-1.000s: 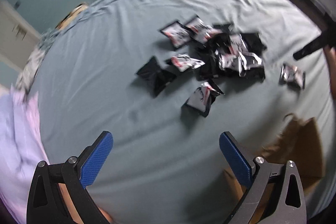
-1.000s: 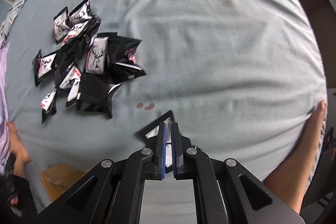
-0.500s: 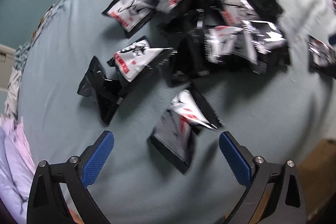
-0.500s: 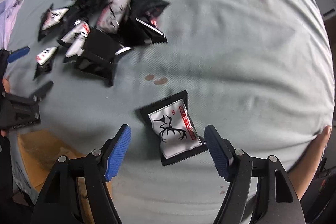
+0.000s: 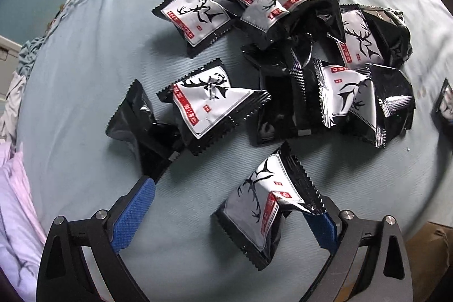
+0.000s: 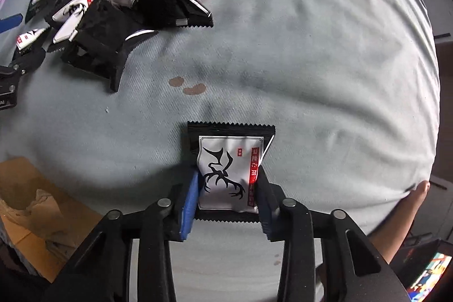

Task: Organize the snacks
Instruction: 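Carry the packet over the cardboard box and open the right gripper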

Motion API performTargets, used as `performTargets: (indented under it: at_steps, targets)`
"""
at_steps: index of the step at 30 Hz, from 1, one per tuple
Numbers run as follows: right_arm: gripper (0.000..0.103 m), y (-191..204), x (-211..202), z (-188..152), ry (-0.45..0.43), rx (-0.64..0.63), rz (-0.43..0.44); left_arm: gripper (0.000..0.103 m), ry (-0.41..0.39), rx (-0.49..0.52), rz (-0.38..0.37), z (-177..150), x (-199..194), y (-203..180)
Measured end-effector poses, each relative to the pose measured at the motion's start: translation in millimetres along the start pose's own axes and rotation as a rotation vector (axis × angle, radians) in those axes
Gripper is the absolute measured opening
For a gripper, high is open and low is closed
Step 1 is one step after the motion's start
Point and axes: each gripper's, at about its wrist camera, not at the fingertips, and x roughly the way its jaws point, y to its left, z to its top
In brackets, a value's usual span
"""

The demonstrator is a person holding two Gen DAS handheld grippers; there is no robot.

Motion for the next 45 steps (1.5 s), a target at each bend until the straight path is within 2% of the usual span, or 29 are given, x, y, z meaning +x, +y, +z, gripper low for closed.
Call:
performTargets:
  at_steps: [5, 7, 10, 12, 13, 16, 18, 21, 24, 29, 32, 34, 37, 41, 43, 45]
  targets:
    - [0.034, -24, -30, 0, -0.098, 0.121, 0.076, 0.100, 0.007, 0.006, 0.006, 1, 3, -2]
    - [0.034, -29, -36, 2, -0.110, 0.154, 0.085, 0.095, 0.007, 0.028, 0.008, 0, 5, -6]
    - [0.034, -30, -35, 1, -0.108, 0.179, 0.107, 0.078, 0.008, 0.037, -0.024, 3, 5, -11]
    - [0.034, -30, -34, 3, -0.107, 0.177, 0.110, 0.044, 0.016, 0.029, -0.104, 4, 3, -14]
    - [0.034, -32, -35, 3, -0.105, 0.173, 0.108, 0.042, 0.012, 0.036, -0.127, 3, 0, -17]
    - [0.034, -30, -35, 1, -0.100, 0.161, 0.104, 0.036, 0.000, 0.097, -0.095, 0, -5, -28]
    - [0.034, -29, -38, -1, -0.102, 0.162, 0.108, 0.029, -0.002, 0.100, -0.092, -4, -8, -28]
    - [0.034, -31, -50, -3, -0.107, 0.175, 0.110, 0.029, -0.010, 0.091, -0.101, -13, -22, -27]
    - [0.034, -30, -67, -4, -0.128, 0.201, 0.156, 0.029, -0.048, 0.055, -0.148, -32, -54, -18]
    - [0.034, -13, -93, -8, -0.167, 0.161, 0.178, 0.029, -0.086, -0.069, -0.250, -62, -124, 15]
    - [0.034, -6, -103, -14, -0.166, 0.151, 0.189, 0.029, -0.077, -0.150, -0.291, -80, -168, 30]
    - [0.034, -5, -109, -16, -0.160, 0.157, 0.185, 0.029, -0.061, -0.137, -0.337, -92, -186, 30]
    - [0.034, -3, -128, -23, -0.154, 0.192, 0.219, 0.030, -0.044, -0.069, -0.366, -116, -213, 6]
    - [0.034, 8, -169, -46, -0.209, 0.171, 0.282, 0.031, -0.028, -0.036, -0.461, -133, -221, -34]
    - [0.034, 15, -186, -64, -0.227, 0.151, 0.296, 0.035, -0.056, -0.040, -0.468, -135, -216, -43]
    - [0.034, 19, -197, -79, -0.221, 0.146, 0.325, 0.046, -0.066, -0.010, -0.428, -132, -213, -51]
